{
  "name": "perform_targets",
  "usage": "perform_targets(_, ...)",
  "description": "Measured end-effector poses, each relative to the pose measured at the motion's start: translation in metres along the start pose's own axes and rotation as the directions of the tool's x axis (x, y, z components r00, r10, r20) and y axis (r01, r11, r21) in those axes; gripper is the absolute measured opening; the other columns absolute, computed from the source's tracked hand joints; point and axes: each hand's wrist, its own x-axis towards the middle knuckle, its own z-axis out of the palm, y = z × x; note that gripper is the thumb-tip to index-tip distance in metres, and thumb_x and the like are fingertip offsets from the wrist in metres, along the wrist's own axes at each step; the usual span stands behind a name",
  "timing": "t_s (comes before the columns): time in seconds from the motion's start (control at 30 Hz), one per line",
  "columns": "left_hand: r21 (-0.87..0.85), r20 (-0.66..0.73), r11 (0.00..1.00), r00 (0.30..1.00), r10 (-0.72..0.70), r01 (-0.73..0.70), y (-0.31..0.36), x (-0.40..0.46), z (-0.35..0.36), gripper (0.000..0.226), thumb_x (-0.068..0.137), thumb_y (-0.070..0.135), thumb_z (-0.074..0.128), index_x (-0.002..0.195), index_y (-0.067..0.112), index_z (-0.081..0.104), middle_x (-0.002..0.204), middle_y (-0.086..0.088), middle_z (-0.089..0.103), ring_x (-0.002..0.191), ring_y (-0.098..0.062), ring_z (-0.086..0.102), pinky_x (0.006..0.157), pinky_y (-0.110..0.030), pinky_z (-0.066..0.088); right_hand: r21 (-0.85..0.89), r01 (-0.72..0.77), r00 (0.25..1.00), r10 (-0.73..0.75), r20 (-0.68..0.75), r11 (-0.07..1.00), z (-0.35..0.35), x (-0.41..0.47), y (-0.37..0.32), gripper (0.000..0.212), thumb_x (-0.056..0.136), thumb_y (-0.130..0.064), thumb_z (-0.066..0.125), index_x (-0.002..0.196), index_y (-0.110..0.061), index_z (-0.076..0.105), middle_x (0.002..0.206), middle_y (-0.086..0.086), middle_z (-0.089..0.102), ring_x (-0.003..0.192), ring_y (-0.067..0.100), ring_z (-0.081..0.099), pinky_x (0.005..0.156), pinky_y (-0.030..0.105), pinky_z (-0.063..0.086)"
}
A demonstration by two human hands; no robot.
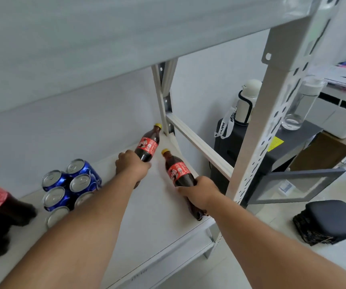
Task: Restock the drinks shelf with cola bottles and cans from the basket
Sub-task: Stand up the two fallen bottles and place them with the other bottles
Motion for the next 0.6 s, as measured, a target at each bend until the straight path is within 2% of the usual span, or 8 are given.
perform_targets(0.13,-0.261,-0.043,0.965,0.998,-0.052,0.039,-0.003,-0.037,-0.032,0.074,0.076,0.038,0.086,0.135,0.011,0.051,0.127,-0.011,0.055,0.101,-0.031,0.064,0.081,-0.041,0.056,0.169,0.094,0.995,-0.097,0.015,0.981,-0.015,-0.025,0.001,0.049,0.082,-0.047,0.082,0.116,-0.016,0.066,0.096,0.006,0.070,0.084,0.022,0.067,0.075,0.033,0.052)
perform_targets(0.27,-0.486,-0.126,0.874,0.989,-0.072,0.002,-0.009,-0.097,-0.069,0.072,0.073,0.035,0.087,0.131,0.015,0.048,0.116,-0.005,0.061,0.094,-0.023,0.064,0.079,-0.038,0.054,0.210,0.223,0.973,-0.231,0.016,0.952,-0.029,-0.058,-0.006,0.033,0.080,-0.042,0.083,0.099,-0.019,0.069,0.088,0.009,0.073,0.074,0.026,0.070,0.059,0.030,0.053)
perform_targets(0.33,-0.539,-0.142,0.842,0.987,-0.072,-0.016,-0.013,-0.134,-0.083,0.067,0.076,0.032,0.085,0.127,0.018,0.044,0.107,-0.001,0.061,0.087,-0.016,0.063,0.077,-0.037,0.051,0.239,0.269,0.956,-0.288,0.049,0.933,-0.035,-0.075,-0.008,0.028,0.080,-0.036,0.083,0.098,-0.019,0.069,0.088,0.011,0.074,0.073,0.027,0.070,0.056,0.029,0.053)
perform_targets(0.4,-0.557,-0.181,0.830,0.980,-0.082,-0.034,-0.019,-0.170,-0.091,0.063,0.078,0.031,0.084,0.122,0.021,0.040,0.101,0.004,0.060,0.085,-0.010,0.060,0.075,-0.035,0.048,0.289,0.291,0.929,-0.342,0.144,0.912,-0.039,-0.090,-0.006,0.035,0.077,-0.036,0.081,0.105,-0.017,0.071,0.094,0.014,0.076,0.080,0.032,0.073,0.063,0.037,0.060)
perform_targets(0.43,-0.560,-0.211,0.827,0.973,-0.089,-0.046,-0.022,-0.188,-0.094,0.063,0.079,0.030,0.084,0.122,0.022,0.038,0.099,0.007,0.058,0.085,-0.007,0.059,0.076,-0.034,0.047,0.323,0.289,0.912,-0.362,0.194,0.901,-0.041,-0.097,-0.004,0.038,0.076,-0.037,0.080,0.107,-0.017,0.071,0.096,0.015,0.078,0.086,0.035,0.075,0.073,0.044,0.064)
perform_targets(0.5,-0.576,-0.249,0.816,0.962,-0.115,-0.052,-0.030,-0.219,-0.094,0.068,0.080,0.028,0.083,0.129,0.024,0.036,0.099,0.010,0.057,0.083,-0.002,0.056,0.078,-0.033,0.045,0.400,0.261,0.872,-0.392,0.292,0.878,-0.040,-0.110,0.002,0.035,0.082,-0.033,0.075,0.112,-0.015,0.071,0.098,0.014,0.080,0.096,0.035,0.077,0.093,0.054,0.060)
perform_targets(0.53,-0.590,-0.257,0.806,0.958,-0.127,-0.051,-0.034,-0.233,-0.093,0.069,0.081,0.027,0.083,0.132,0.025,0.037,0.101,0.010,0.058,0.084,-0.002,0.057,0.079,-0.032,0.044,0.432,0.234,0.851,-0.398,0.343,0.871,-0.038,-0.114,0.006,0.033,0.086,-0.030,0.073,0.115,-0.014,0.070,0.100,0.014,0.080,0.099,0.034,0.077,0.098,0.056,0.058)
perform_targets(0.6,-0.613,-0.270,0.789,0.951,-0.150,-0.049,-0.048,-0.259,-0.090,0.065,0.081,0.028,0.083,0.129,0.029,0.039,0.107,0.008,0.062,0.092,-0.009,0.063,0.081,-0.031,0.046,0.472,0.170,0.818,-0.391,0.422,0.865,-0.030,-0.126,0.010,0.030,0.092,-0.024,0.069,0.120,-0.011,0.068,0.105,0.016,0.080,0.101,0.033,0.077,0.099,0.055,0.057)
